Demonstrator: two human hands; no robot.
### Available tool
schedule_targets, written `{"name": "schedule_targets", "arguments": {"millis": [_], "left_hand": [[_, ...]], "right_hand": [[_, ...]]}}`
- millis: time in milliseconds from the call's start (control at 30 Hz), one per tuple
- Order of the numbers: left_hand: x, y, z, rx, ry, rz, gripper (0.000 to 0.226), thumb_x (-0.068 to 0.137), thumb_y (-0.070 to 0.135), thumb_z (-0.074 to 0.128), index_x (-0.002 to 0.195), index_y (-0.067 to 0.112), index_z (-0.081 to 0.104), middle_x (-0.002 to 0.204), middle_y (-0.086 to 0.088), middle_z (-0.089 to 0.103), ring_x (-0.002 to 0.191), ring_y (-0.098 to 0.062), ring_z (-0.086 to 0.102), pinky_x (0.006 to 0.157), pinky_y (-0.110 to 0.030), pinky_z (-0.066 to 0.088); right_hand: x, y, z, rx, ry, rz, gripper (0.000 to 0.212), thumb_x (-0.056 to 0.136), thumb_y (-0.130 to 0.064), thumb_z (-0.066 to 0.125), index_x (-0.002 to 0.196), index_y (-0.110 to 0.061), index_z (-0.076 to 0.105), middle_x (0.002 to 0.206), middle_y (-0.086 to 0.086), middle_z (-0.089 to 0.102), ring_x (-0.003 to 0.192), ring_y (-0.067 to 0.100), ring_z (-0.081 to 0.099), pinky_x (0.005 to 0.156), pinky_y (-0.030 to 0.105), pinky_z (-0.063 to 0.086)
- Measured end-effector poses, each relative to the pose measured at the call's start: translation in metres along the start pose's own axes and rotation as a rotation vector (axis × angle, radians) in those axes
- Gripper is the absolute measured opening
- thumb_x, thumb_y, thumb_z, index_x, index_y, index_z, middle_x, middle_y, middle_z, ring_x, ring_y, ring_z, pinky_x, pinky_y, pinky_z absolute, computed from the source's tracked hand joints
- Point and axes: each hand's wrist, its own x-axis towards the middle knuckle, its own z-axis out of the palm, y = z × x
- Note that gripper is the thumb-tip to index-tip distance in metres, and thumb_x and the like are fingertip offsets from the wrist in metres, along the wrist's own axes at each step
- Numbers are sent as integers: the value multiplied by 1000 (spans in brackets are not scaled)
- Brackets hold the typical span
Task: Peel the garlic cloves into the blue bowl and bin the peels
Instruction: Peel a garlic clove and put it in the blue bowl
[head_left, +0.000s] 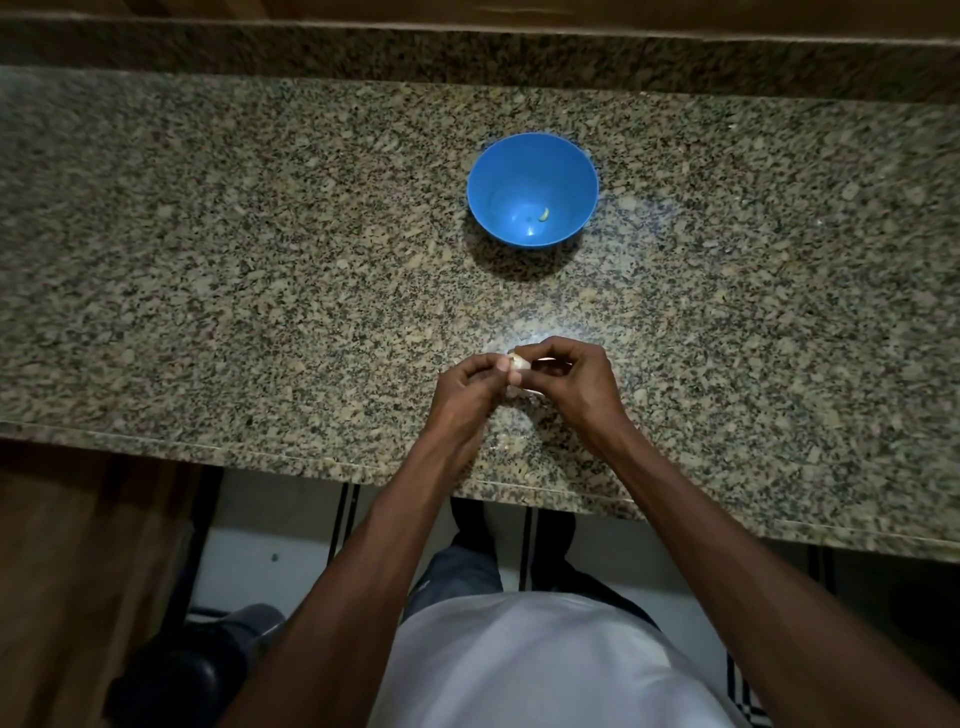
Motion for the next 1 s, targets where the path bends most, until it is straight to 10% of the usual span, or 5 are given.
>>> {"name": "schedule_targets", "arguments": {"millis": [467,767,1000], "left_hand": [[-6,15,-3,118,-50,-22,30,104,2,56,128,-16,57,109,-20,65,86,-17,64,80,-27,55],[-5,16,-6,103,-85,-46,31,106,4,51,128,-18,56,117,-29,62,105,-32,56,104,-46,48],[-5,22,-5,102,-63,-42,26,104,3,55,122,-14,62,93,-13,68,70,-8,64,61,-17,53]], "right_hand": [[-8,-7,11,-182,39,-93,16,81,-4,86,93,-13,79,94,-6,79,87,2,75,70,16,59],[-12,-10,13,-269,46,-211,11,89,0,77,98,-6,76,102,2,77,97,13,75,79,29,64],[-9,-10,17,-198,54,-194,12,88,2,78,98,-4,76,100,2,78,92,3,74,68,16,59]]}}
